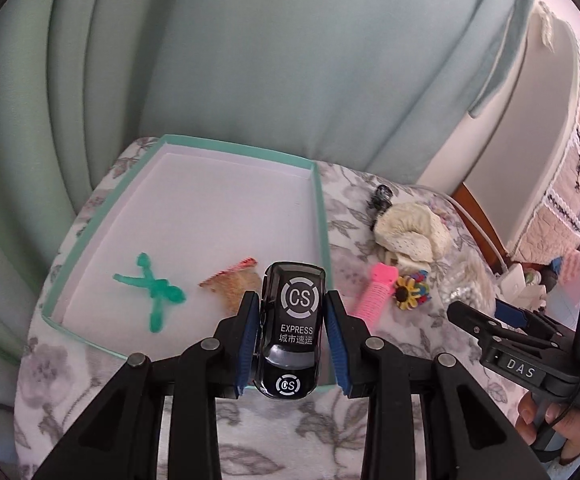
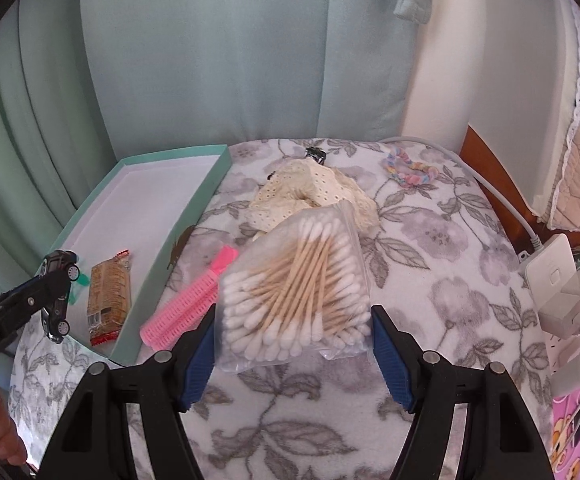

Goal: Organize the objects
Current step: 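Carry the toy car and cotton swab bag into the mint tray and release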

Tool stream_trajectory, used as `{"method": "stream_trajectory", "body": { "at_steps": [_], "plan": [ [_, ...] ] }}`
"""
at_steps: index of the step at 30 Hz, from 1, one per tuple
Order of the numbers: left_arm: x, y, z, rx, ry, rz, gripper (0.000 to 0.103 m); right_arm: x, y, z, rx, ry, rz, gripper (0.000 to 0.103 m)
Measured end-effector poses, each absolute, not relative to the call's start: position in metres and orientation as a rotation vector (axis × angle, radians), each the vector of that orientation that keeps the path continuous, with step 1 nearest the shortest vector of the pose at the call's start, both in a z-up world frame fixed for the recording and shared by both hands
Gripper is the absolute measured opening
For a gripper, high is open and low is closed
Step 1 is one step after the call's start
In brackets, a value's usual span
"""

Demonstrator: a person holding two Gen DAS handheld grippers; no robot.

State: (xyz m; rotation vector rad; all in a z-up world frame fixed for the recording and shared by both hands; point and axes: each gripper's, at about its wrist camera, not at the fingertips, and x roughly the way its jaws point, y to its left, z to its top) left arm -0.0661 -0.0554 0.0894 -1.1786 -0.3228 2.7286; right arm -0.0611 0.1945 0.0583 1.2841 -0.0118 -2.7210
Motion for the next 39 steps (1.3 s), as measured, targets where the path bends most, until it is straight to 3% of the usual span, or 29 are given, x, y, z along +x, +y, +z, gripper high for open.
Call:
{"method": "stream_trajectory", "body": {
  "at_steps": [16, 39],
  "plan": [
    [-0.074, -0.151, 0.098, -1.165, -0.438, 2.861, 0.034, -0.078, 0.107, 0.071, 1.197, 0.125, -2.617, 0.074],
    [-0.147, -0.152, 0.065, -1.298, -0.416, 2.786, 0.035, -0.127, 0.039, 0.045, 1.200, 0.217, -2.495, 0.074]
  ]
}}
